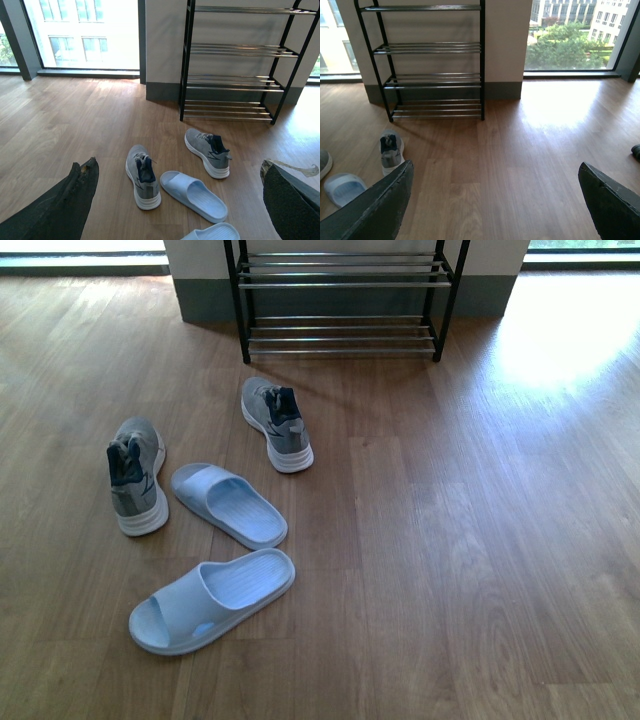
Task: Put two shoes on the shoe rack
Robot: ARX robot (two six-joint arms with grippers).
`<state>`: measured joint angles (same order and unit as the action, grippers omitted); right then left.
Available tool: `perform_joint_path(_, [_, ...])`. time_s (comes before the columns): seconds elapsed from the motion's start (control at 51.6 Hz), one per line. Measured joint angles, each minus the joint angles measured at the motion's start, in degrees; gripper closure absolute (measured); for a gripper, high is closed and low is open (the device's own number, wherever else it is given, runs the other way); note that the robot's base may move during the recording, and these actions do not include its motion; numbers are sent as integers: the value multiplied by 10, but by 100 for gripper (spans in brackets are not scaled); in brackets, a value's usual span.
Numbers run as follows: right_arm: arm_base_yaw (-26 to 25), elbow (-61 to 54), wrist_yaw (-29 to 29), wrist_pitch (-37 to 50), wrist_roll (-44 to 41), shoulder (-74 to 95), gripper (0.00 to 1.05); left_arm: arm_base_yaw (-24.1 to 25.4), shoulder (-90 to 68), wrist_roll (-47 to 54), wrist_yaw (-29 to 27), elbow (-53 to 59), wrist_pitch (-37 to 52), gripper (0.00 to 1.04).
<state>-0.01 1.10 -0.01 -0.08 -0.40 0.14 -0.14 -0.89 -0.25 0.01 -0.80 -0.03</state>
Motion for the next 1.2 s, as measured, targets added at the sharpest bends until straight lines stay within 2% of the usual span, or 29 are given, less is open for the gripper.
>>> perform_joint_path(0.929, [0,0,-2,0,0,0,9,-2,-3,-5,-11,-1,-3,9])
perform_joint_path(0.987, [0,0,-2,0,0,0,9,-66,-88,-98,-176,-57,-133,9])
perform_joint_path(1.026, [0,0,0,0,0,0,9,-84,-170,-173,-254,-86,-156,9])
perform_joint_path(1.065, [0,0,0,0,0,0,9,-86,-239,-222,-258,-105,-134,9])
perform_joint_path(1.123, [0,0,0,0,0,0,9,-73,-390,-282,-226,-156,-47,9])
perform_joint_path(1.2, [0,0,0,0,0,0,9,-60,-591,-301,-212,-225,49,9])
